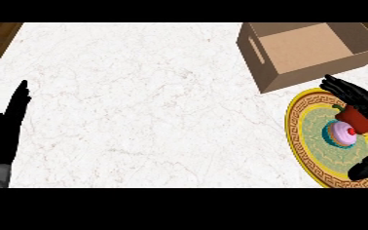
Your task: Pick the cupcake from the plate and place it in the cardboard box
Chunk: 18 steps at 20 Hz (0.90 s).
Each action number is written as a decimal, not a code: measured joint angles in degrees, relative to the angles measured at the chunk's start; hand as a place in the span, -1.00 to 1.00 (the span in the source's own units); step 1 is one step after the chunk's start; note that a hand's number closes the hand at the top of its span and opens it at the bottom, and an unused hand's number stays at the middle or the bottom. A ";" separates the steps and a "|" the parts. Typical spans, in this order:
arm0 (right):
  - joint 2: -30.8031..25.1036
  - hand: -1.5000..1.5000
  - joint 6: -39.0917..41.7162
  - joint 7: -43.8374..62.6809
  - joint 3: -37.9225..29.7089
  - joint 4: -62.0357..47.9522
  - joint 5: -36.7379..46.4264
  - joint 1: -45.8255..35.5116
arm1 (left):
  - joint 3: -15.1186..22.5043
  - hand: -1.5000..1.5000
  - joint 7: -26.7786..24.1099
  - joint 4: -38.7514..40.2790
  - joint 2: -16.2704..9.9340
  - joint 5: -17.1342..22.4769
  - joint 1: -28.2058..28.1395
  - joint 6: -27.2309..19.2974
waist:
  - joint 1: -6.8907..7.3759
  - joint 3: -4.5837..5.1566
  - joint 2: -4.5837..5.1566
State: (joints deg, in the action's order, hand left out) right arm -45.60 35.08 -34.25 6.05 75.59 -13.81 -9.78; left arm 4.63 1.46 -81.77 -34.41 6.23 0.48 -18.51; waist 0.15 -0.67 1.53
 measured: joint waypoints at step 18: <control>-18.74 -1.00 -15.74 -19.94 14.50 -8.61 32.83 -8.80 | 2.71 0.00 1.49 4.38 1.63 -3.31 5.28 1.02 | 3.22 0.44 -0.32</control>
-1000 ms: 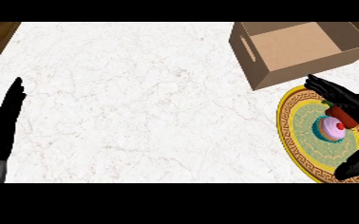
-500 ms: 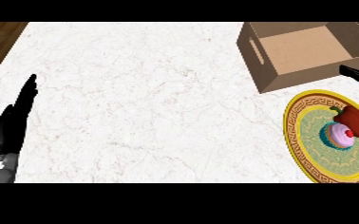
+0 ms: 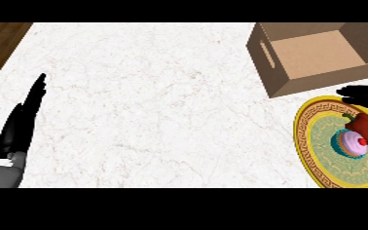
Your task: Pick the cupcake from the plate and place it in the cardboard box
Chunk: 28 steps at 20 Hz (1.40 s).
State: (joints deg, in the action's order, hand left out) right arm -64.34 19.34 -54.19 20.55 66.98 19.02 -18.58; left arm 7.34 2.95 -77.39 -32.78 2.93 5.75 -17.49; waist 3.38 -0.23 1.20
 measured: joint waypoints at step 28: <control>10.11 -1.00 -8.66 -7.15 15.34 -18.40 14.91 -12.96 | -3.05 0.00 0.19 3.23 2.58 -3.42 1.10 0.95 | -2.70 0.20 -1.03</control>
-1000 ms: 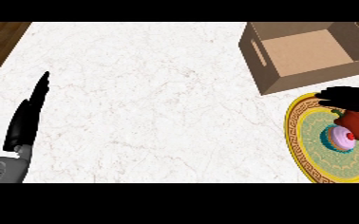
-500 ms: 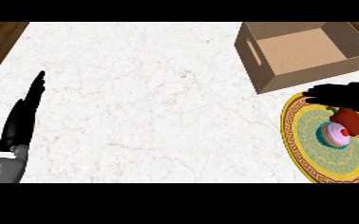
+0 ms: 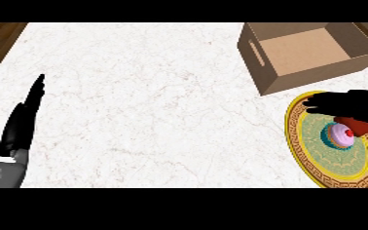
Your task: Pick the cupcake from the plate and place it in the cardboard box
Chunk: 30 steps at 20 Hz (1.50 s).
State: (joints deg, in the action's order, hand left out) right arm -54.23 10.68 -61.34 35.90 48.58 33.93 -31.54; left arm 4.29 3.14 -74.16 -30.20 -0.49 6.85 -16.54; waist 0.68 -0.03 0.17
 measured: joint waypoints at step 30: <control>5.88 1.00 -7.29 8.38 -10.37 -0.56 0.45 5.50 | -5.00 0.00 -0.60 0.29 2.15 -2.95 -1.20 3.38 | -0.83 0.01 -0.15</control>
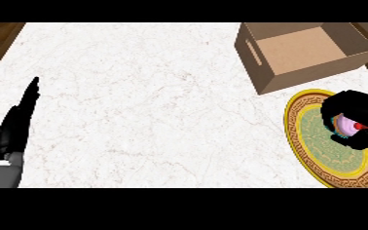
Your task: Pick the cupcake from the plate and place it in the cardboard box
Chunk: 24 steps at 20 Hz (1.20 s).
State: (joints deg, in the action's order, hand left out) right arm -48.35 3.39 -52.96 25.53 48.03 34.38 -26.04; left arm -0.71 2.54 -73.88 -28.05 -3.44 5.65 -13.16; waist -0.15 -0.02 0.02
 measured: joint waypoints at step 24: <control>-8.53 1.00 -15.60 41.80 -26.40 5.38 -13.56 2.01 | -1.35 0.00 0.57 -1.02 0.85 -1.49 -0.32 0.87 | -0.42 0.10 -0.29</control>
State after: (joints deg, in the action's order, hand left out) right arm -56.88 -12.20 -11.15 -0.87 53.41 20.82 -24.03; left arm -2.06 3.11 -74.90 -27.20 -4.94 5.33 -12.29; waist -0.57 0.08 -0.27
